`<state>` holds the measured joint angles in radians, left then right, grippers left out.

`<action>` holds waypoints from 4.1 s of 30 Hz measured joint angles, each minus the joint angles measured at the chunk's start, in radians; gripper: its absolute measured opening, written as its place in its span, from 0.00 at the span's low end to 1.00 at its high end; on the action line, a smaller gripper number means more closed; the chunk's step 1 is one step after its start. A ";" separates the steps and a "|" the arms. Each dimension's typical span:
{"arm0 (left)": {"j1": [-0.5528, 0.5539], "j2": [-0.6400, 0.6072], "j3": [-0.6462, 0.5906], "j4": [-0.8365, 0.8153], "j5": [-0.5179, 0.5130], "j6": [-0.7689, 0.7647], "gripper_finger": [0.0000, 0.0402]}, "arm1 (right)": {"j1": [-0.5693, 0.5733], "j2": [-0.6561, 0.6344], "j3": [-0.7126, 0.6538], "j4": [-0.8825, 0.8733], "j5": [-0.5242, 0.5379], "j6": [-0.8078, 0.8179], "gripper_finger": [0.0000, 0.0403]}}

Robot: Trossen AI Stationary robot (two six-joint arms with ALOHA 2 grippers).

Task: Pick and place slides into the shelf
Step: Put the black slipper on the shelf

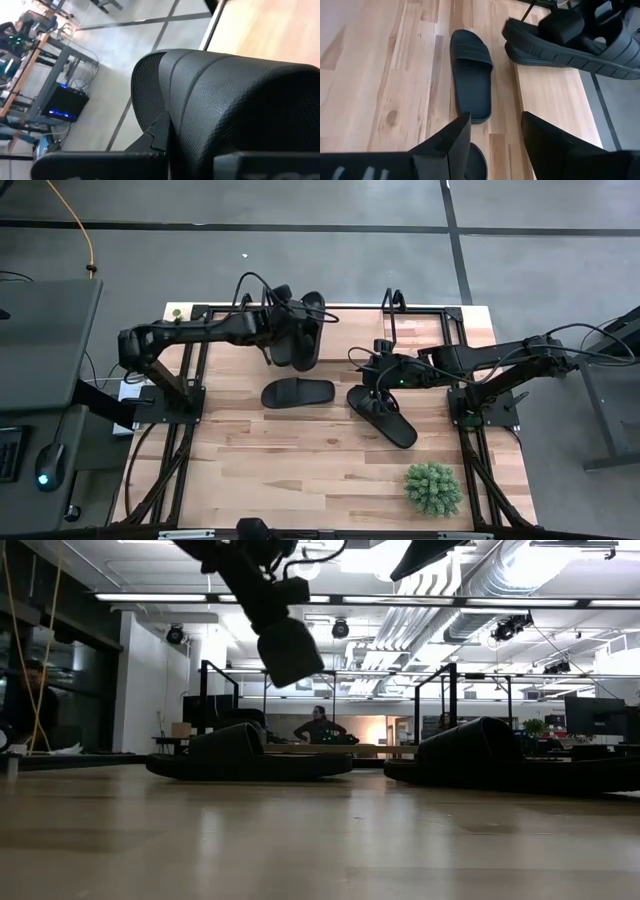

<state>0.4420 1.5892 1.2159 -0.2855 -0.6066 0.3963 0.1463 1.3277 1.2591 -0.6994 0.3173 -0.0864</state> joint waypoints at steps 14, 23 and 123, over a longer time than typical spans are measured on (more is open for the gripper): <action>0.062 0.058 -0.091 0.145 0.014 -0.001 0.04 | 0.000 0.000 0.000 0.008 -0.012 -0.001 0.41; 0.062 0.152 -0.090 0.207 0.008 0.021 0.04 | 0.000 0.001 0.000 0.011 -0.020 -0.001 0.41; 0.114 0.236 -0.090 0.215 -0.019 0.123 0.46 | 0.000 0.001 0.000 0.019 -0.041 0.000 0.41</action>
<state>0.5564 1.8252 1.1263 -0.0700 -0.6254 0.5194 0.1466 1.3285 1.2591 -0.6801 0.2764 -0.0868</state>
